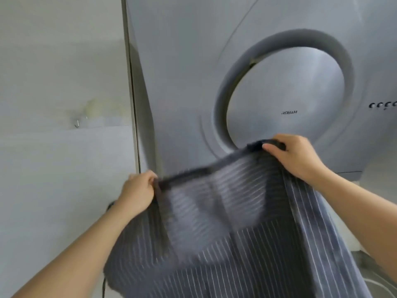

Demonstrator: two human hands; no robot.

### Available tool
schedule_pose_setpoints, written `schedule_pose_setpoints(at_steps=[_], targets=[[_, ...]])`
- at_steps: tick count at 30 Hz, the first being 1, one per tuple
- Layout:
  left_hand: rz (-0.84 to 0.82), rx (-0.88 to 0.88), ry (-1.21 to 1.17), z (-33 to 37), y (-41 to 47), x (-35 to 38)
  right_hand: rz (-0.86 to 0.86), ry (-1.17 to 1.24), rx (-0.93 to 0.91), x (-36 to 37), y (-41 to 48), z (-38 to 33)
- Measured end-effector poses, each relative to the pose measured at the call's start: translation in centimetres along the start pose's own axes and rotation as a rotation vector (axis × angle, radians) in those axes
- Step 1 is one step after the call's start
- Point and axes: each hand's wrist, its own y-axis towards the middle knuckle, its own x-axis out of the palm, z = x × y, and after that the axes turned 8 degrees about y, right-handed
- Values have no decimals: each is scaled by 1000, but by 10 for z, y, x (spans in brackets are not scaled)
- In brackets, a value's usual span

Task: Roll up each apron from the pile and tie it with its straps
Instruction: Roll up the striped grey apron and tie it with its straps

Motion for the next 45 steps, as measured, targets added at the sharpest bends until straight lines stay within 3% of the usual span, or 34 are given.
schedule_pose_setpoints(at_steps=[2,4,8,11,14,18,20,24,26,28,31,33,35,37,38,40,41,45], targets=[[-137,-55,-186,-2,-18,19,82,61,41,-2,4,-6],[-165,-71,-308,-1,-36,32,179,104,84,-6,11,-12],[-225,-8,-428,2,-61,51,189,74,87,-5,19,-23],[-181,134,-455,6,-77,61,178,78,81,-5,23,-27],[-134,288,-285,5,-82,65,171,62,85,-7,25,-28],[-28,255,-348,1,-78,63,167,-9,81,-11,21,-17],[-55,219,-306,-4,-65,52,29,-123,97,-15,17,2],[4,263,-201,-22,-19,5,-494,-159,222,-27,15,34],[77,301,-163,-28,-1,-16,-614,-204,239,-21,12,38],[24,346,-88,-30,4,-22,-598,-257,198,-7,7,42],[-204,367,85,-41,-15,-8,-617,-407,199,15,-18,59],[-137,362,67,-45,-21,-8,-610,-397,224,21,-32,64],[40,343,20,-44,-19,-17,-427,-315,199,23,-36,60],[8,366,36,-46,-18,-21,-218,-277,158,26,-39,58],[-119,380,133,-50,-19,-18,-260,-303,149,27,-43,58],[-381,382,373,-61,-25,-9,-629,-478,129,31,-55,63],[-409,376,400,-68,-26,-6,-771,-579,137,32,-61,64],[-161,328,310,-76,-19,-7,-712,-592,209,32,-60,71]])
